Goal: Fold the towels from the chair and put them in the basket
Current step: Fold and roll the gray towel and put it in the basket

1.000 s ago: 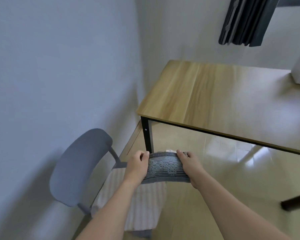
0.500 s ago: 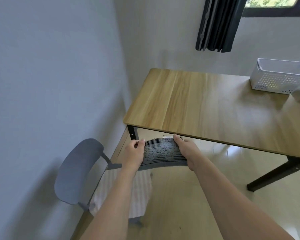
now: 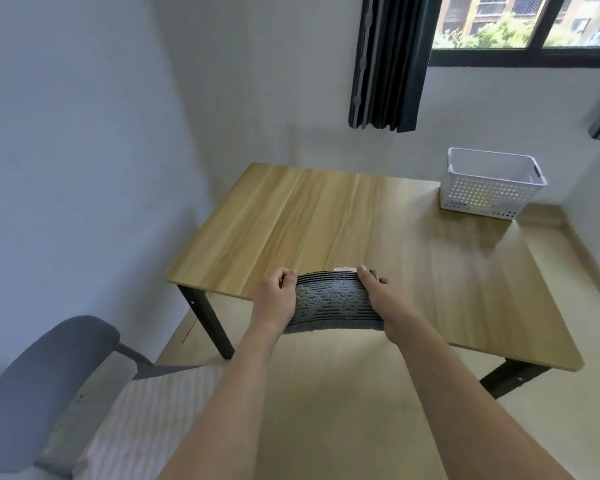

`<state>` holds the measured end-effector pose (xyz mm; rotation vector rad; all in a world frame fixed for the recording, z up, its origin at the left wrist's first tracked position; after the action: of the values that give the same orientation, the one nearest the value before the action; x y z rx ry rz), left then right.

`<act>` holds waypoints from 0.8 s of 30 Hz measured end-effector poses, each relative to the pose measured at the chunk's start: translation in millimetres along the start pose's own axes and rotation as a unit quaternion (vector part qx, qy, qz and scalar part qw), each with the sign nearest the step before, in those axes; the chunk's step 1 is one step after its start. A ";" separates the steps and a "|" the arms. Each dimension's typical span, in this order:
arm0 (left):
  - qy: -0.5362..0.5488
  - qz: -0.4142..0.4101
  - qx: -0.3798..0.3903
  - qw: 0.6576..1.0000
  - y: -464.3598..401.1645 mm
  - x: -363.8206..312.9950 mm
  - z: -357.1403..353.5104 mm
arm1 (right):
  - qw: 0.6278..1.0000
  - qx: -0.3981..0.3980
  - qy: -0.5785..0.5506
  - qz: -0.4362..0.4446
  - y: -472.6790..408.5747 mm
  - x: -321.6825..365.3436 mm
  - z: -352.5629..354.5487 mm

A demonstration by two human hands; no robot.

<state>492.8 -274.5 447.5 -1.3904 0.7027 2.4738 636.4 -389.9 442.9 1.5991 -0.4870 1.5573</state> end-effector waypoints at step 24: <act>0.036 0.045 0.020 0.998 -12.5 -217.0 -376.4 | 0.994 0.074 0.071 0.038 -225.5 51.5 392.6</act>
<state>892.5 -444.4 462.5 -1.4696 0.8438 2.4730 1063.0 -547.5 471.6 1.5822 -0.3652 1.7859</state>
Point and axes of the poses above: each hand's wrist, its own y-axis away from the middle knuckle, its own z-axis out of the back of the hand, x = y × z, the point moved 1 cm from there along -y, towards the middle knuckle, and after that the axes turned 13 degrees about z, right-handed, at the moved point
